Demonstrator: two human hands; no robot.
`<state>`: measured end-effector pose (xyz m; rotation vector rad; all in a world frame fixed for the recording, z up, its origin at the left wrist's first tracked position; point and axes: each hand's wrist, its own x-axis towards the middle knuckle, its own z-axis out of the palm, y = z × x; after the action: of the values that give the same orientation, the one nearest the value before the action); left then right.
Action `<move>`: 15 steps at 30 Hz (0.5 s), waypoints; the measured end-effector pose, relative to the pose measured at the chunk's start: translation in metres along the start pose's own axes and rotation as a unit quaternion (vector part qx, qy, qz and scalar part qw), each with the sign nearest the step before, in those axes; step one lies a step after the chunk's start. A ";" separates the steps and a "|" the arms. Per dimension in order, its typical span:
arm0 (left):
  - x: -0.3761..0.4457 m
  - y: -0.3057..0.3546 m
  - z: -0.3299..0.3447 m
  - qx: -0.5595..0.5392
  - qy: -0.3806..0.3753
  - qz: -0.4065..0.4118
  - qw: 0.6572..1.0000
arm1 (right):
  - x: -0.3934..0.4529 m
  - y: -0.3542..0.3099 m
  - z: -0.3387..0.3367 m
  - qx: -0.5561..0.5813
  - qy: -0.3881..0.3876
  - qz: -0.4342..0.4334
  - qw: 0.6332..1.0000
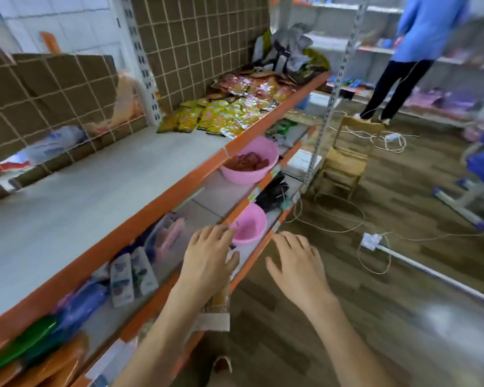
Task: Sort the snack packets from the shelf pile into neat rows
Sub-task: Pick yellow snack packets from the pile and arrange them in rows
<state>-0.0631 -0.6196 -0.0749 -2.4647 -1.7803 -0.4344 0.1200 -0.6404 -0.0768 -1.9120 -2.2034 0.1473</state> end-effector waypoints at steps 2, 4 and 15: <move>0.024 0.009 0.011 -0.004 -0.002 0.022 1.000 | 0.010 0.020 -0.002 0.007 -0.006 0.014 1.000; 0.050 0.014 0.020 -0.019 -0.008 0.033 0.999 | 0.025 0.039 -0.002 0.017 -0.001 0.025 1.000; 0.235 -0.007 0.060 -0.074 0.052 -0.007 0.996 | 0.201 0.114 -0.019 0.019 -0.005 0.005 1.000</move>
<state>0.0091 -0.3881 -0.0700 -2.4731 -1.7867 -0.7082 0.2087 -0.4265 -0.0629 -1.9067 -2.1828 0.1997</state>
